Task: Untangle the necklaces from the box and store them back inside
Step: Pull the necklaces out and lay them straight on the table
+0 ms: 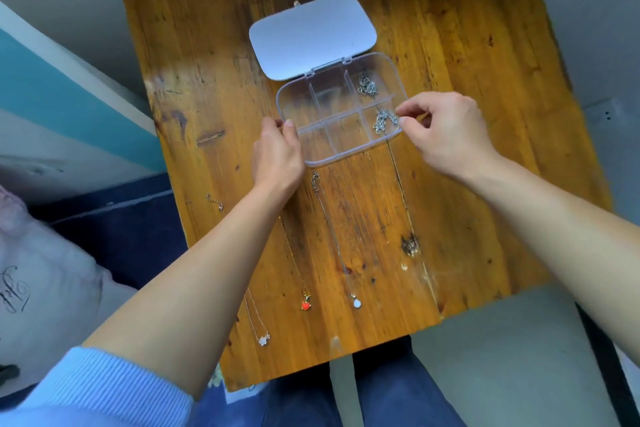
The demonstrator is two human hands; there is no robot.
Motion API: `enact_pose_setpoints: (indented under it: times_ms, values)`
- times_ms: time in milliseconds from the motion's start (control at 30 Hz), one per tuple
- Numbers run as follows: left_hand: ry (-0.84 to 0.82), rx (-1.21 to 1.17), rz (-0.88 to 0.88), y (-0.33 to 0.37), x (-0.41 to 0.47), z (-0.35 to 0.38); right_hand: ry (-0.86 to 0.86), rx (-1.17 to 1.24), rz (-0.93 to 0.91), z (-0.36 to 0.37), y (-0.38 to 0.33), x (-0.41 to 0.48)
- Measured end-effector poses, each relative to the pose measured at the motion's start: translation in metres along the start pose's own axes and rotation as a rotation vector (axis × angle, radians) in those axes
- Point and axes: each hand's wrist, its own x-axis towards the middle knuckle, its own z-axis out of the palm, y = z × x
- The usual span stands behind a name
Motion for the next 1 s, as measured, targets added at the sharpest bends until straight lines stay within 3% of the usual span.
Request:
enact_pose_setpoints:
  times_ms: [200, 367, 833, 1000]
  values:
    - [-0.012, -0.058, -0.017, -0.004, 0.0, 0.008, -0.248, -0.502, -0.118, 0.01, -0.014, 0.058]
    - [0.014, -0.087, -0.046, -0.003, -0.003, 0.011, -0.309, -0.706, -0.23, 0.016, -0.011, 0.063]
    - [0.065, -0.103, -0.097, 0.003, -0.006, 0.016, -0.29, -0.94, -0.296, 0.025, -0.025, 0.076]
    - [0.068, -0.103, -0.08, 0.003, -0.008, 0.015, -0.292, -0.914, -0.357, 0.021, -0.023, 0.073]
